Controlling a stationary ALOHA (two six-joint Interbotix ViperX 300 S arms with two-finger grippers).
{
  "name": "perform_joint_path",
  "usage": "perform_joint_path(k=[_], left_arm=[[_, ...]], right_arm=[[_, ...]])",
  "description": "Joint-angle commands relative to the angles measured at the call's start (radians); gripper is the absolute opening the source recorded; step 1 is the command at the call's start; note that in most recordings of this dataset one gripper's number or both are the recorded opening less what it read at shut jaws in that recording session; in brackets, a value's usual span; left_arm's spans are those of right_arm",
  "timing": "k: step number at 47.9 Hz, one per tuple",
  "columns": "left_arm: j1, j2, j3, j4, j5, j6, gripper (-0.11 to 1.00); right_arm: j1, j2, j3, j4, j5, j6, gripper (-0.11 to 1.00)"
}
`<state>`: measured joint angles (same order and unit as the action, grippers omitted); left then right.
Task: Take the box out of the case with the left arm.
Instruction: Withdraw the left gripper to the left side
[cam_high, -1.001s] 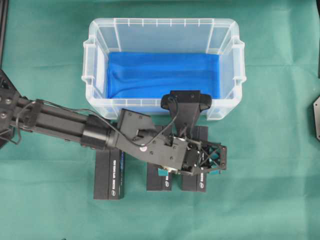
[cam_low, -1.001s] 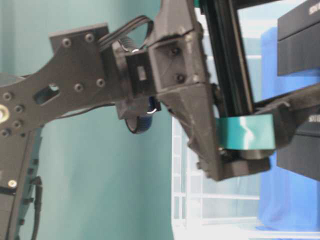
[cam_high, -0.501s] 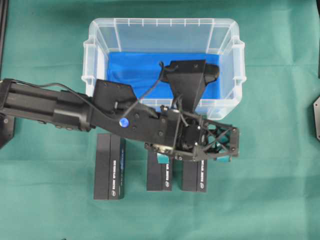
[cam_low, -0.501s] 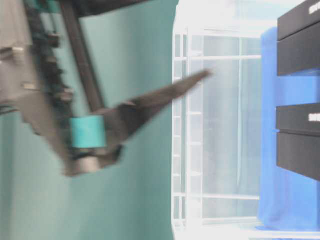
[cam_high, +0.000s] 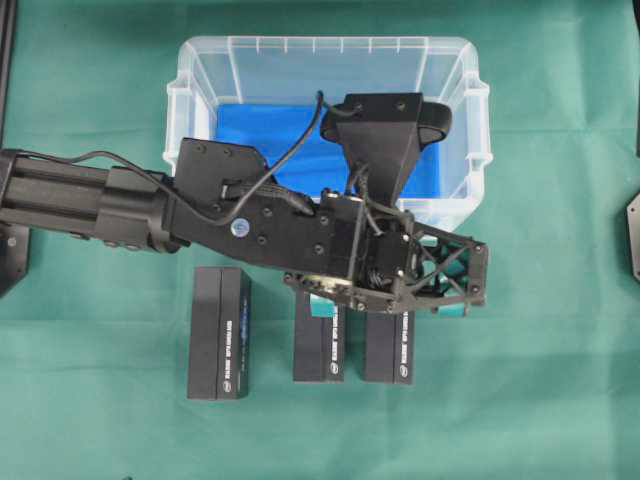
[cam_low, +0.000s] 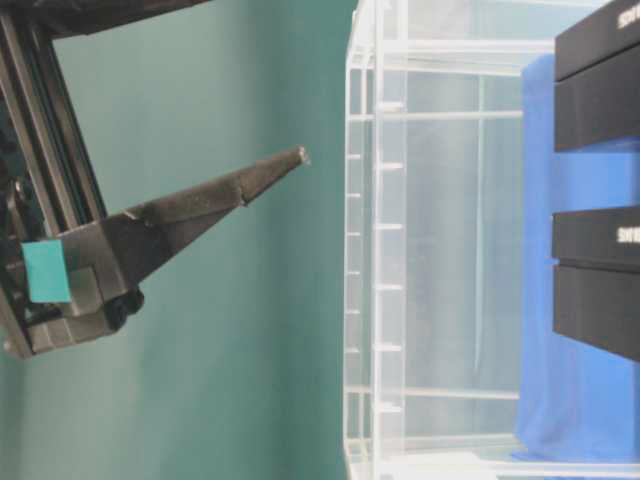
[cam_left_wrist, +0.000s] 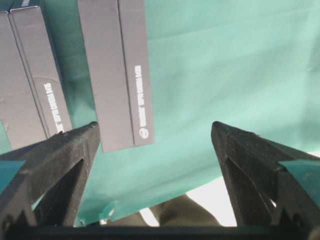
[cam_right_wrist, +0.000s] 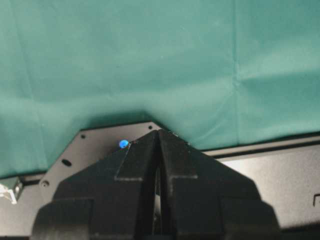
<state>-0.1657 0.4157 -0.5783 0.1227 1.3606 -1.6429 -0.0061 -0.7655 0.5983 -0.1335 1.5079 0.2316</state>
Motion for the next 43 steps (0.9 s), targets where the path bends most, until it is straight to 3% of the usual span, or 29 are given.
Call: perform_joint_path(k=[1, 15, 43], left_arm=[[0.000, -0.029, -0.009, -0.003, -0.002, 0.003, 0.90], [-0.025, -0.130, 0.124, -0.046, 0.006, 0.018, 0.90], [-0.143, -0.581, 0.660, -0.046, 0.008, -0.189, 0.90]], right_arm=[[0.000, 0.002, -0.011, -0.002, -0.005, 0.000, 0.00], [0.000, 0.002, -0.011, -0.002, -0.005, 0.000, 0.00], [0.000, 0.005, -0.012, -0.002, -0.006, 0.000, 0.00]])
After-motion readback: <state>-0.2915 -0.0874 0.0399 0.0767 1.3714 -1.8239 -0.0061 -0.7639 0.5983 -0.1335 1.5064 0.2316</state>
